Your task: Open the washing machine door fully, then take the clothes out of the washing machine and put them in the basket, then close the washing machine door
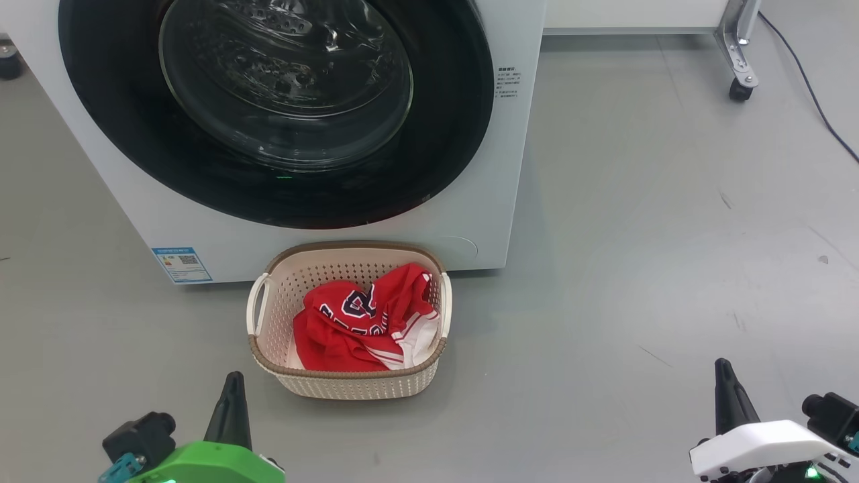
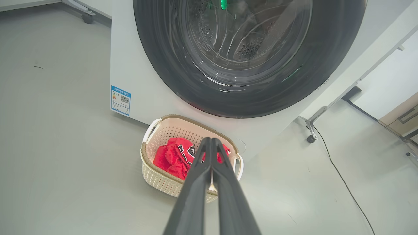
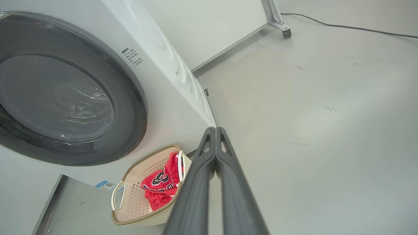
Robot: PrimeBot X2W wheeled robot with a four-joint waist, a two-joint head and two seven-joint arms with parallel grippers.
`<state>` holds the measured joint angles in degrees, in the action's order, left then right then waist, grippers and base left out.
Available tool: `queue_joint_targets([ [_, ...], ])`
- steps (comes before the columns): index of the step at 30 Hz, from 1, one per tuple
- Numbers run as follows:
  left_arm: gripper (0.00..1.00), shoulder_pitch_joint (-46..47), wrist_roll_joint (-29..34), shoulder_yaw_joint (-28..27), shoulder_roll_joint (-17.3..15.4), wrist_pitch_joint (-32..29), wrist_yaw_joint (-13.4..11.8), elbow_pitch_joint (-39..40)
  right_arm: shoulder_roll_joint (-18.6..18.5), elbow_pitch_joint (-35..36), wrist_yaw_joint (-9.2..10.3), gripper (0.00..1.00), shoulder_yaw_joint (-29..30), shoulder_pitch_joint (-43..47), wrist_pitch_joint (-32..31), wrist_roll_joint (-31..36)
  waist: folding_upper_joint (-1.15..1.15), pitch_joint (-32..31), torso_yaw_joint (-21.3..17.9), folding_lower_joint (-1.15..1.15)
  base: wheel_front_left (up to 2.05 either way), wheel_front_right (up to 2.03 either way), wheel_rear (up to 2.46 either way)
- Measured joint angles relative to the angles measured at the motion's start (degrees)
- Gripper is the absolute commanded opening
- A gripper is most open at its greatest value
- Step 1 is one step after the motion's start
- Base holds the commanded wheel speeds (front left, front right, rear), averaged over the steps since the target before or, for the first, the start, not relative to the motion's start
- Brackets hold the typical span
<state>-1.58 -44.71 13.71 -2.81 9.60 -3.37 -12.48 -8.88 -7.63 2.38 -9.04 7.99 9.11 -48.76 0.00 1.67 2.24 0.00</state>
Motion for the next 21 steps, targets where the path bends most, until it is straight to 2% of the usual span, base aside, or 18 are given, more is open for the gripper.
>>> queue_joint_targets([
  [21, 0.0, 0.4, -15.3, -3.9, -0.8, -3.6, 2.7, -0.1, 1.1, -1.9, -2.35, 0.0, 3.6, -3.1, -3.6, -14.0, 0.0, -0.4, -0.7, 0.0, 0.0, 0.0, 0.0],
])
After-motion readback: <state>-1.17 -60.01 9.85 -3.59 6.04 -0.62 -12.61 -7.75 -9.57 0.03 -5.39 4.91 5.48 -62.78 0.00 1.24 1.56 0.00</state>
